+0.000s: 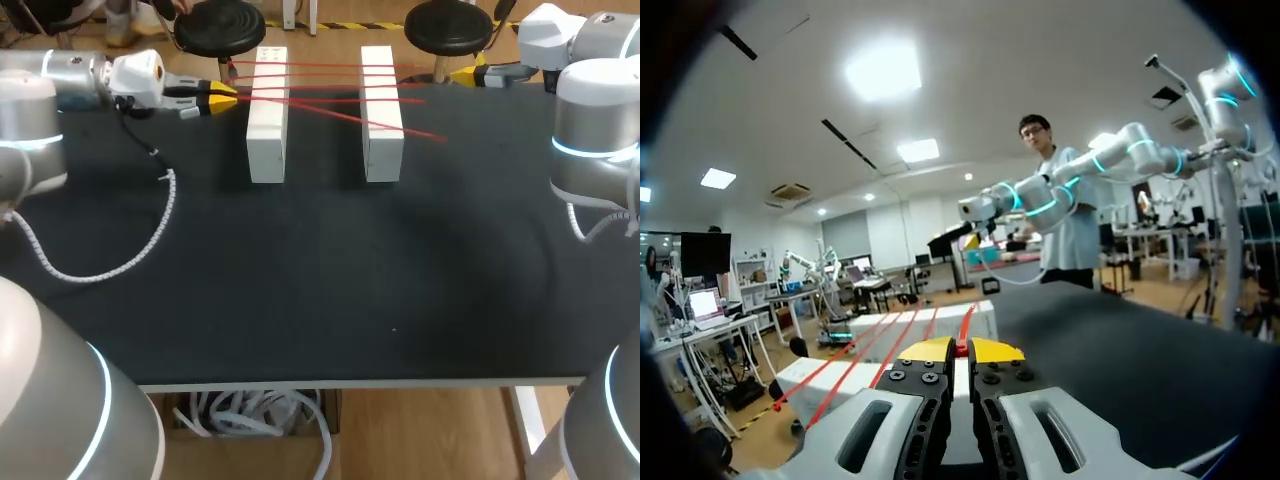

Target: Grab the tape and strap the tape.

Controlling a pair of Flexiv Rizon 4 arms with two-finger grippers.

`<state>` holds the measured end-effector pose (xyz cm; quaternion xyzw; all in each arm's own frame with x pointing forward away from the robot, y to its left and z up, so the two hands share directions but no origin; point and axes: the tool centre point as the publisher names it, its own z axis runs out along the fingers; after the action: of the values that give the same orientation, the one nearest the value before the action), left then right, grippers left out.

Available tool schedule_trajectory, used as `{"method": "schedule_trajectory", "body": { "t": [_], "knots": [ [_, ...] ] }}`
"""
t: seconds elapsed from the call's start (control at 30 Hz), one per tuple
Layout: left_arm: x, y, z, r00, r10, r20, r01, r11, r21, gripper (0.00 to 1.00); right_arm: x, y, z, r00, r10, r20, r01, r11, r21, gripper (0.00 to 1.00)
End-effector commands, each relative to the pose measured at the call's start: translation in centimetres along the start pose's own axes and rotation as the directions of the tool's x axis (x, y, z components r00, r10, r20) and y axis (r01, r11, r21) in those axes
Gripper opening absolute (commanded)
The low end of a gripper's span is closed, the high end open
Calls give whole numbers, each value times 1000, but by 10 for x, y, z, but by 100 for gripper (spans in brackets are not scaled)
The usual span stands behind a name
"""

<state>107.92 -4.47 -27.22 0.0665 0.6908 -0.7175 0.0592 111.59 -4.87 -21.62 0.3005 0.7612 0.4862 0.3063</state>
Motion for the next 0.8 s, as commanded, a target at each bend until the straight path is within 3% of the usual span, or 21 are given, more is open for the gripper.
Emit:
{"method": "schedule_trajectory", "body": {
  "t": [0.03,0.1,0.13,0.2,0.33,0.4,0.8],
  "knots": [
    [12,-5,8,997,23,67,-26,999,38,0,0,0,-1,1000,0,-1,0,1000,-2,100],
    [14,-13,10,994,67,90,-75,993,91,0,0,0,-1,1000,0,-1,0,1000,-2,100],
    [14,-15,11,995,56,87,-62,996,61,0,0,0,-1,1000,0,-1,0,1000,-2,100],
    [15,-23,15,991,92,96,-102,989,108,0,0,0,-1,1000,0,-1,0,1000,-2,100],
    [16,-37,20,991,96,88,-106,988,114,0,0,0,-1,1000,0,-1,0,1000,-2,100],
    [16,-46,22,986,134,96,-148,974,169,0,0,0,-1,1000,0,-1,0,1000,-2,100],
    [4,-81,27,979,195,60,-204,950,236,0,0,0,-1,1000,0,-1,0,1000,-2,100]
  ]
}}
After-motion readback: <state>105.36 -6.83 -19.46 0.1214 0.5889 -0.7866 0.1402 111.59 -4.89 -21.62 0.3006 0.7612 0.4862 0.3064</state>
